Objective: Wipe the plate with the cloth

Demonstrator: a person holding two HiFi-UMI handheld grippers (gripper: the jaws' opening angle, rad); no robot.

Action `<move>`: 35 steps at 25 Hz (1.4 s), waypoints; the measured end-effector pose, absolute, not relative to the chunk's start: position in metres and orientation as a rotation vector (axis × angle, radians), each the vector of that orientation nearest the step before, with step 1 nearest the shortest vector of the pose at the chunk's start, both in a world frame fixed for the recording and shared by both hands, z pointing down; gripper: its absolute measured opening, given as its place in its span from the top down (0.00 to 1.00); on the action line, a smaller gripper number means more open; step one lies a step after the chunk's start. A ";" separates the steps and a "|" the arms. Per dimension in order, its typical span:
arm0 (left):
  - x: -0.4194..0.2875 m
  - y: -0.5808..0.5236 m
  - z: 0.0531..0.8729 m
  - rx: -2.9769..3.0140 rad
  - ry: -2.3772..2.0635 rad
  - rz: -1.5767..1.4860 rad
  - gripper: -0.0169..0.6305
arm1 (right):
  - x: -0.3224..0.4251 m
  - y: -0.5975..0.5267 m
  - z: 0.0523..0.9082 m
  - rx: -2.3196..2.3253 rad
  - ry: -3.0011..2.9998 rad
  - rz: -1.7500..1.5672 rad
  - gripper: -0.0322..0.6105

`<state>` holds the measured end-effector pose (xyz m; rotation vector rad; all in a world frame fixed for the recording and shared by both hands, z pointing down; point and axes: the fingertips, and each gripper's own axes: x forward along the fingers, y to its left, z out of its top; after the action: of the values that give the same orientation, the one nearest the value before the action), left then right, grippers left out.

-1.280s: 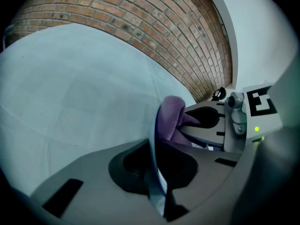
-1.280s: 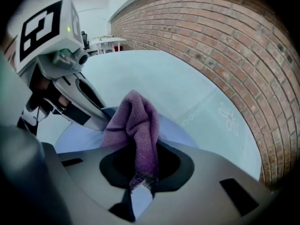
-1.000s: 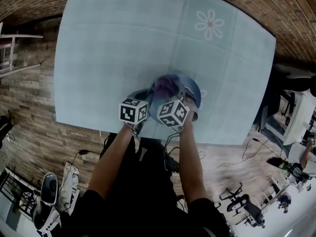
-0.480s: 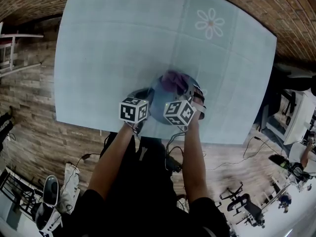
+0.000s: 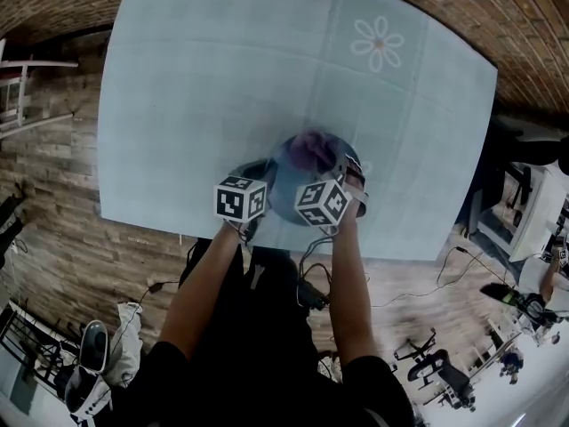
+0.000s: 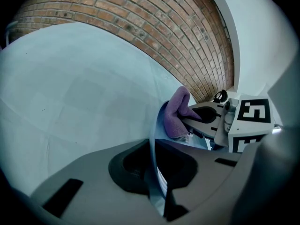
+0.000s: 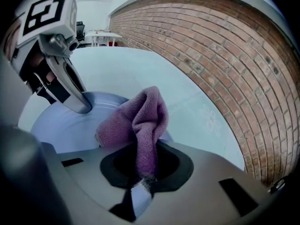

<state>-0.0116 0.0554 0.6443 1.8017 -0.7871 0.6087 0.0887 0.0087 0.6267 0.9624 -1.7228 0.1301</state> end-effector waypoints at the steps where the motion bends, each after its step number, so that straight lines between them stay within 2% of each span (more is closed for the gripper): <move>1: -0.011 0.055 0.644 1.801 -0.788 0.608 0.90 | 0.089 0.011 0.627 0.959 -1.724 0.135 0.84; 35: -0.015 0.056 0.645 1.779 -0.822 0.585 0.90 | 0.042 0.151 0.632 0.733 -1.807 0.341 0.84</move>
<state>-0.0153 0.0560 0.6452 1.7794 -0.8218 0.5846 0.0423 0.1510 0.6318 0.7326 -1.8071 0.3413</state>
